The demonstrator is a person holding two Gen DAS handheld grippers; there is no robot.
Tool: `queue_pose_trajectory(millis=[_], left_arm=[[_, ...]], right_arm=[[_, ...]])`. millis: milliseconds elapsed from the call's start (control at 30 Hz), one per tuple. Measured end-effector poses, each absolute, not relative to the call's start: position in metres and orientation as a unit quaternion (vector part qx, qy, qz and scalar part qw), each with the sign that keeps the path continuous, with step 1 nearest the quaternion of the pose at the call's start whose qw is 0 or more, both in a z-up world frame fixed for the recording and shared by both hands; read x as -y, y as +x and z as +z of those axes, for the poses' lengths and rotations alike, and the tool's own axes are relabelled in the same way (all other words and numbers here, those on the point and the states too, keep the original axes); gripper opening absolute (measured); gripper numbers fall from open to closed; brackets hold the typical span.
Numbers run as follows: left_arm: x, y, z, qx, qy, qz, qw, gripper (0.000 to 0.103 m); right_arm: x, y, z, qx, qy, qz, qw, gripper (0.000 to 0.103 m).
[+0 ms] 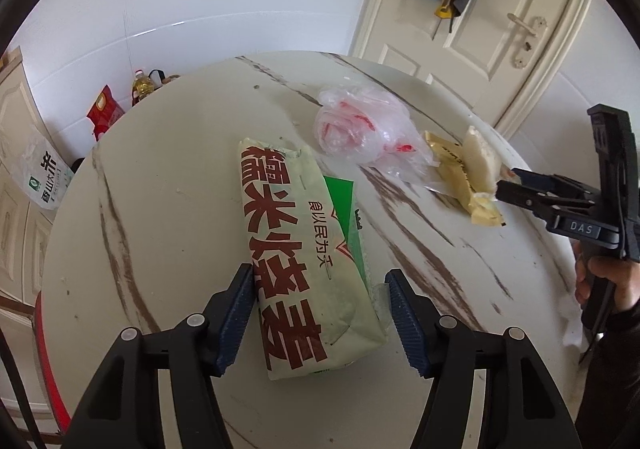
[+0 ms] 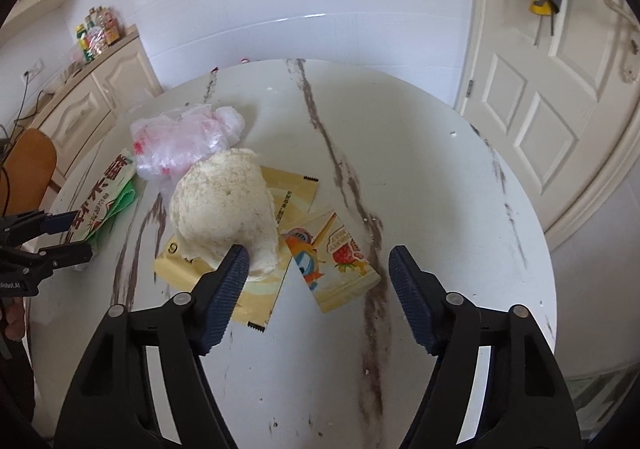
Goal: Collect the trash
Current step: 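Grasp and lift the white-green bag with the left gripper while the right gripper grasps the small printed packet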
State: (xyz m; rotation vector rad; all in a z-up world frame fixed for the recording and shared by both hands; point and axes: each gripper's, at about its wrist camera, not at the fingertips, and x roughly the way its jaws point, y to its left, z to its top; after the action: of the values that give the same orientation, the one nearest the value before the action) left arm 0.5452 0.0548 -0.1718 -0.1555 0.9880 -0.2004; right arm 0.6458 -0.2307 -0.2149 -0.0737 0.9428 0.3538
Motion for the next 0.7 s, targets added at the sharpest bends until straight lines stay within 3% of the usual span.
queue_pose_trajectory(millis=[167, 233, 267, 300, 700], left_arm=[[-0.051, 0.537, -0.168, -0.473, -0.075, -0.099, 0.872, 0.06], [-0.046, 0.534, -0.167, -0.474, -0.072, -0.098, 0.872, 0.06], [-0.045, 0.532, -0.166, -0.473, -0.072, -0.101, 0.872, 0.06], [-0.043, 0.531, -0.164, -0.473, -0.073, -0.105, 0.872, 0.06], [-0.007, 0.483, -0.134, -0.449, -0.072, -0.151, 0.877, 0.059]], right_arm=[[0.229, 0.644, -0.217, -0.449, -0.049, 0.181, 0.874, 0.068], [0.23, 0.648, -0.219, -0.452, -0.041, 0.182, 0.872, 0.051], [0.231, 0.65, -0.22, -0.453, -0.039, 0.182, 0.872, 0.034], [0.23, 0.649, -0.219, -0.451, -0.046, 0.176, 0.874, 0.028], [0.249, 0.561, -0.191, -0.417, -0.022, 0.164, 0.894, 0.028]])
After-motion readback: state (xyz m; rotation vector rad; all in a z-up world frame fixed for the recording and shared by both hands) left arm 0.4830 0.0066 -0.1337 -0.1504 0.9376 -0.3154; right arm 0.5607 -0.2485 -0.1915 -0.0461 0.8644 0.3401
